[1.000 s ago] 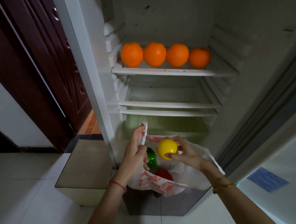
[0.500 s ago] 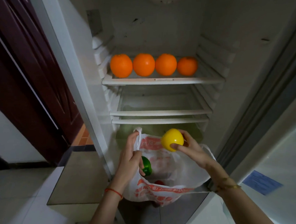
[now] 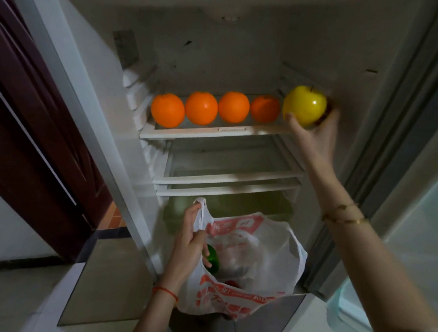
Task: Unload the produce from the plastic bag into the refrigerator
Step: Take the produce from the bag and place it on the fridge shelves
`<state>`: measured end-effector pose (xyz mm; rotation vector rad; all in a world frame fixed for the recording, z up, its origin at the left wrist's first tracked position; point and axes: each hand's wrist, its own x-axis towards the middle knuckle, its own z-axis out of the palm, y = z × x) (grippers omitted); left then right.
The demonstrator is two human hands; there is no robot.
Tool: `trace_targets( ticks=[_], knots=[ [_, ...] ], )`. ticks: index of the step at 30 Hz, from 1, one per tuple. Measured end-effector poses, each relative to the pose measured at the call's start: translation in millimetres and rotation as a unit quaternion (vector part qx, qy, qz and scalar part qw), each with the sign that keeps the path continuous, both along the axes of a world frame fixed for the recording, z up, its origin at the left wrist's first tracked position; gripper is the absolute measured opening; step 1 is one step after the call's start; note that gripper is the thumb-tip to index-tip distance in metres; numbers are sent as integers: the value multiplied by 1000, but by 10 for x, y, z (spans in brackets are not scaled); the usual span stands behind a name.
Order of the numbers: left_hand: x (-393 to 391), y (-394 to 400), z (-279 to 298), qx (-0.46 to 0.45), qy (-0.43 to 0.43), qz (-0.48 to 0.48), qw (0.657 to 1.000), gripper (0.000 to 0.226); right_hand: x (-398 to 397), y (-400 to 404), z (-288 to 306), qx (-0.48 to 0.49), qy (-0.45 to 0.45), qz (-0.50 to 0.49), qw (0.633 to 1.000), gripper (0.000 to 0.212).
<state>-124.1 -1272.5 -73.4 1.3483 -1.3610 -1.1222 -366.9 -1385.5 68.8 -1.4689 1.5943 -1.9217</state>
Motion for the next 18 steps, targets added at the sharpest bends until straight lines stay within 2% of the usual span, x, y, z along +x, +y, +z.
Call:
trace_targets(
  ticks=[3, 7, 11, 14, 16, 18],
  knots=[
    [14, -36, -3, -6, -1, -6, 1000, 59, -42, -248, 145, 7, 15, -22, 1000, 75],
    [51, -71, -36, -6, 1, 8, 1000, 62, -66, -470, 130, 43, 76, -47, 995, 96],
    [91, -95, -64, 1, -2, 20, 1000, 65, 3, -521, 54, 46, 140, -86, 985, 95],
    [102, -94, -66, 4, -1, 22, 1000, 66, 35, -565, -18, 83, 174, -123, 974, 94],
    [103, -92, -61, 2, 4, 20, 1000, 67, 49, -556, -44, 104, 179, -148, 967, 88],
    [108, -87, -56, -1, 10, 19, 1000, 66, 50, -546, -61, 114, 172, -154, 966, 92]
  ],
)
